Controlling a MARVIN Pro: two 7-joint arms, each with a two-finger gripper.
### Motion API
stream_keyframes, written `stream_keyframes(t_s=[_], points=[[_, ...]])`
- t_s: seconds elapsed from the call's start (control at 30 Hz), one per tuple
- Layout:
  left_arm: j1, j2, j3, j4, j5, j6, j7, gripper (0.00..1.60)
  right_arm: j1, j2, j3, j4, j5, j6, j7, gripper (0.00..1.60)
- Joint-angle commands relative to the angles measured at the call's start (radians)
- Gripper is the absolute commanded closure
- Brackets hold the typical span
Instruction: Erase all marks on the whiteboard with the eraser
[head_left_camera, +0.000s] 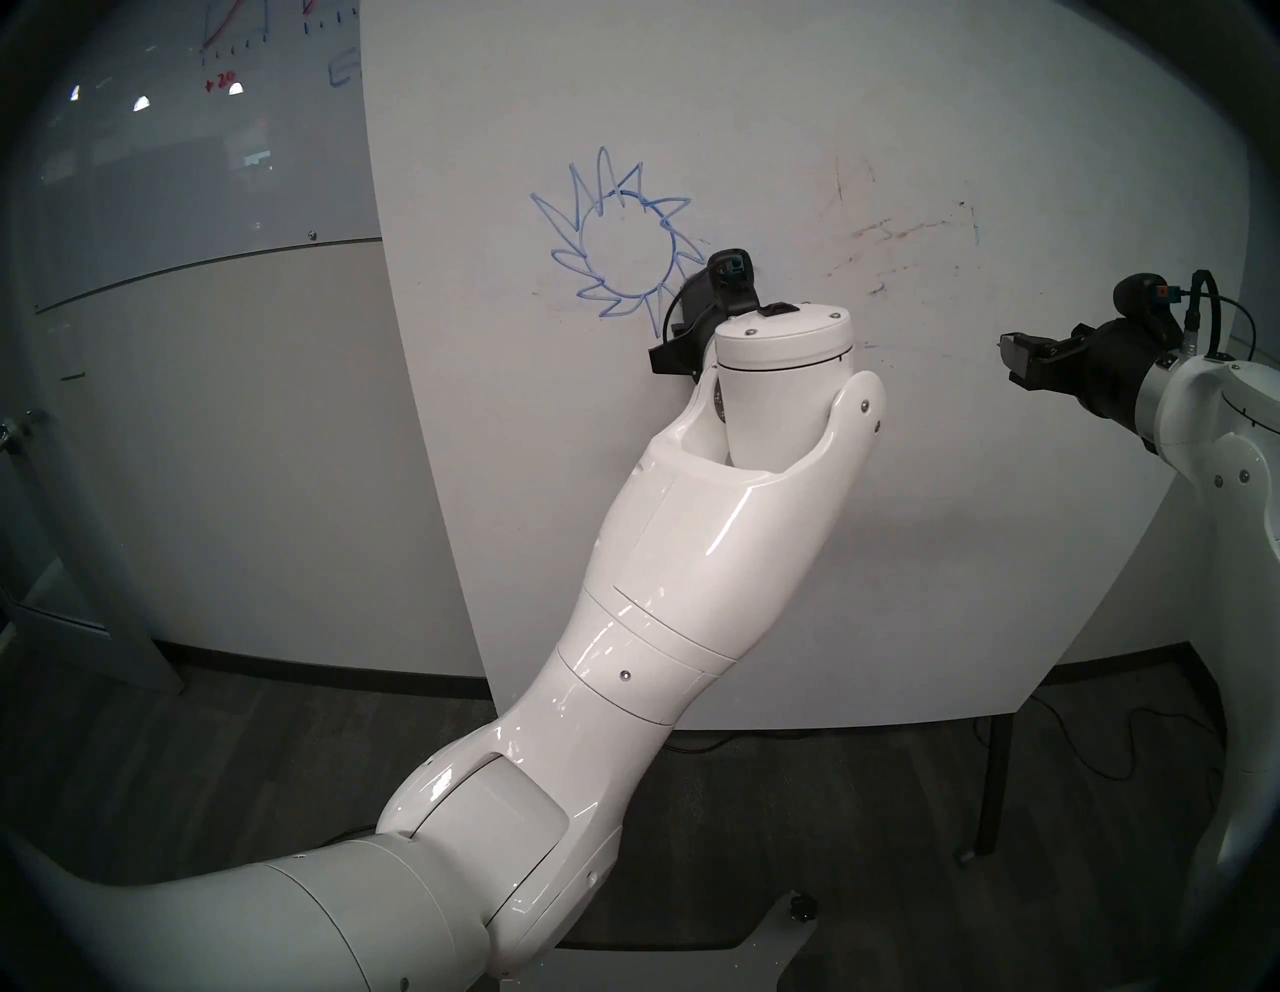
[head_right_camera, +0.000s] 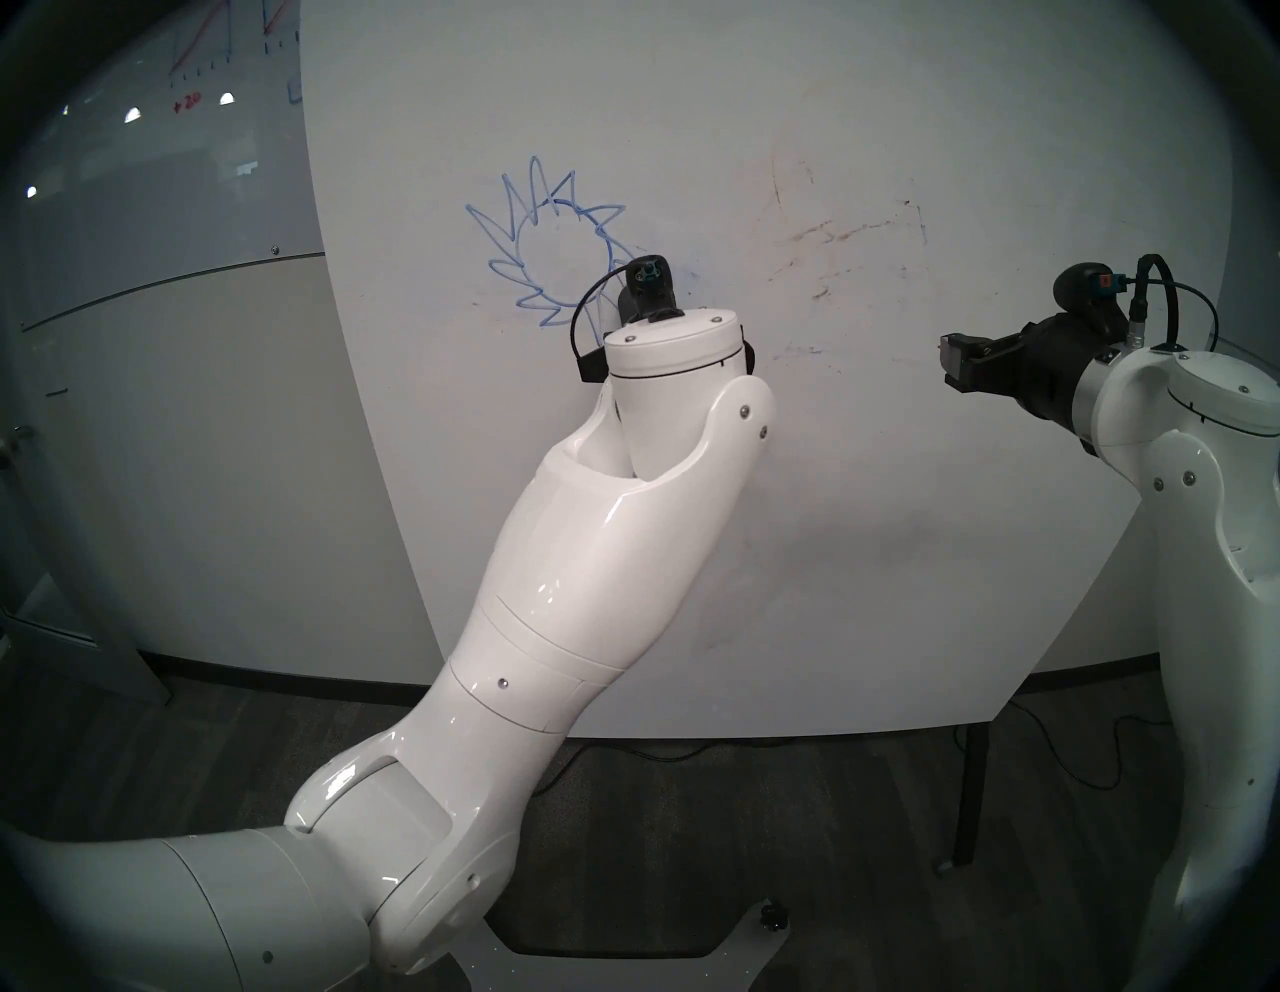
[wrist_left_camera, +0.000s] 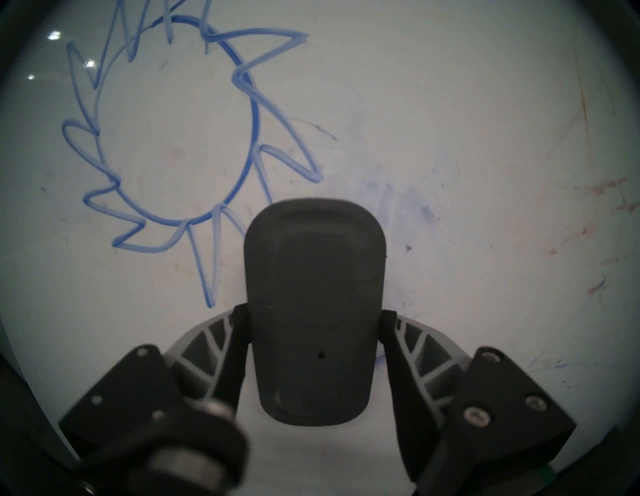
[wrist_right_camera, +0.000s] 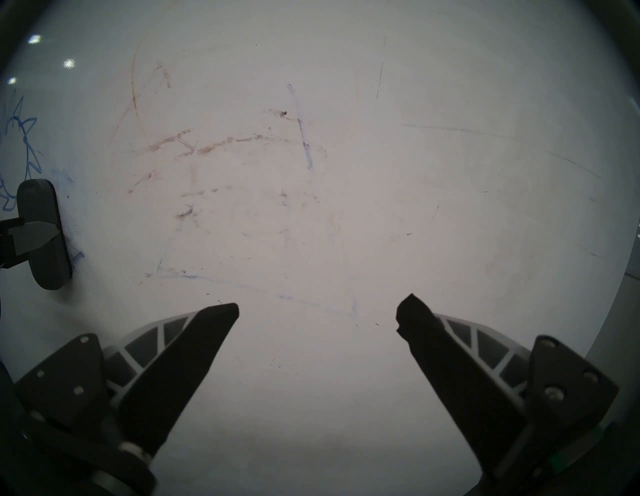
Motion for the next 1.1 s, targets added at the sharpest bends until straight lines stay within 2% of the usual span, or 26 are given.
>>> stream_keyframes(t_s=[0.0, 0.2, 0.5, 0.8, 1.07], points=[[-0.033, 0.021, -0.053, -0.076, -0.032, 0.044, -0.026, 1.6, 0.008, 0.004, 0.003, -0.004, -0.002, -0.006, 0.001, 0.0], [-0.044, 0.036, -0.079, -0.114, -0.042, 0.062, -0.026, 1.6, 0.008, 0.004, 0.003, -0.005, -0.002, -0.005, 0.001, 0.0], [-0.041, 0.039, -0.061, -0.163, -0.024, 0.089, 0.003, 1.6, 0.008, 0.004, 0.003, -0.004, -0.002, -0.006, 0.001, 0.0], [-0.07, 0.046, -0.081, -0.162, -0.028, 0.11, 0.005, 1.6, 0.008, 0.004, 0.003, -0.004, -0.002, -0.006, 0.001, 0.0], [-0.103, 0.035, -0.129, -0.154, -0.048, 0.138, -0.006, 1.6, 0.008, 0.004, 0.003, -0.004, -0.002, -0.006, 0.001, 0.0]])
